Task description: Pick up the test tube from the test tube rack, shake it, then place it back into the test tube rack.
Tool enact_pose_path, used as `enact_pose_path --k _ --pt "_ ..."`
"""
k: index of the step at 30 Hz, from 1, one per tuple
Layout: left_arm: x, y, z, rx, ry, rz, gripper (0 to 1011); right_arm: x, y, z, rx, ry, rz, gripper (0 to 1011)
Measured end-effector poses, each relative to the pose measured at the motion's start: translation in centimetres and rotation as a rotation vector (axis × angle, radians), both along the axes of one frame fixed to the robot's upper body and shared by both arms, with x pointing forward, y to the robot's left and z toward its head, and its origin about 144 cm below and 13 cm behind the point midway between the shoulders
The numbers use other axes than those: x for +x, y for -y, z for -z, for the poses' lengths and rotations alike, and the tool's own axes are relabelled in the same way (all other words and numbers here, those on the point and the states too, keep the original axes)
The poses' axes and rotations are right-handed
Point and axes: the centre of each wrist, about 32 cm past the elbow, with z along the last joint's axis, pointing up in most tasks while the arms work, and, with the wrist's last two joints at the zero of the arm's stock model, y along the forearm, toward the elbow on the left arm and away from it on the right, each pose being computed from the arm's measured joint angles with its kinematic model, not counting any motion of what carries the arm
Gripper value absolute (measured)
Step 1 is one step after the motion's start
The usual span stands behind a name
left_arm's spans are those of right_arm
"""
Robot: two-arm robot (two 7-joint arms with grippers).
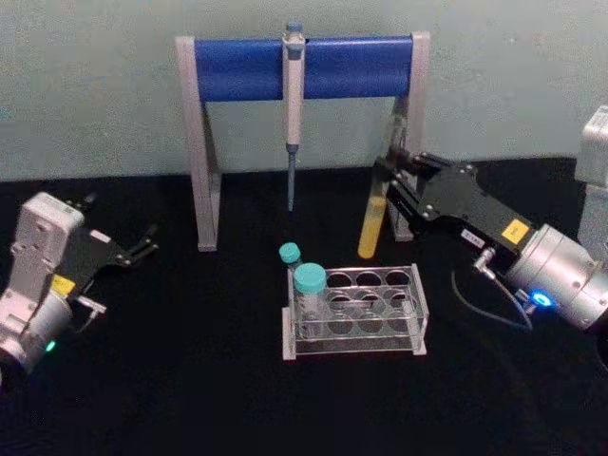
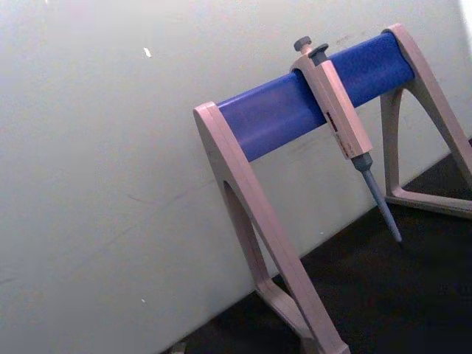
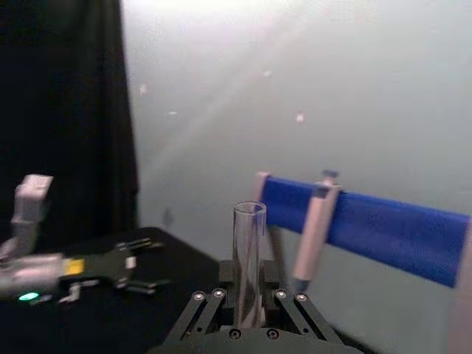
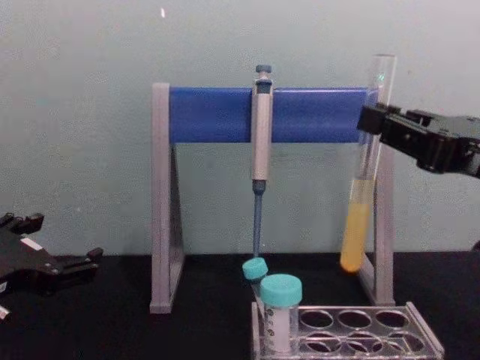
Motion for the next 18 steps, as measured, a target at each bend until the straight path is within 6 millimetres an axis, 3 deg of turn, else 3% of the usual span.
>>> enact_pose_path --k 9,18 --pt "0.0 0.0 0.0 0.000 0.000 0.000 1001 0.0 2.2 -0.6 -0.036 -0.067 -0.120 216" --pt "0.0 0.0 0.0 0.000 0.000 0.000 1002 -0.6 4.7 -0.9 -0.093 -0.100 -0.055 216"
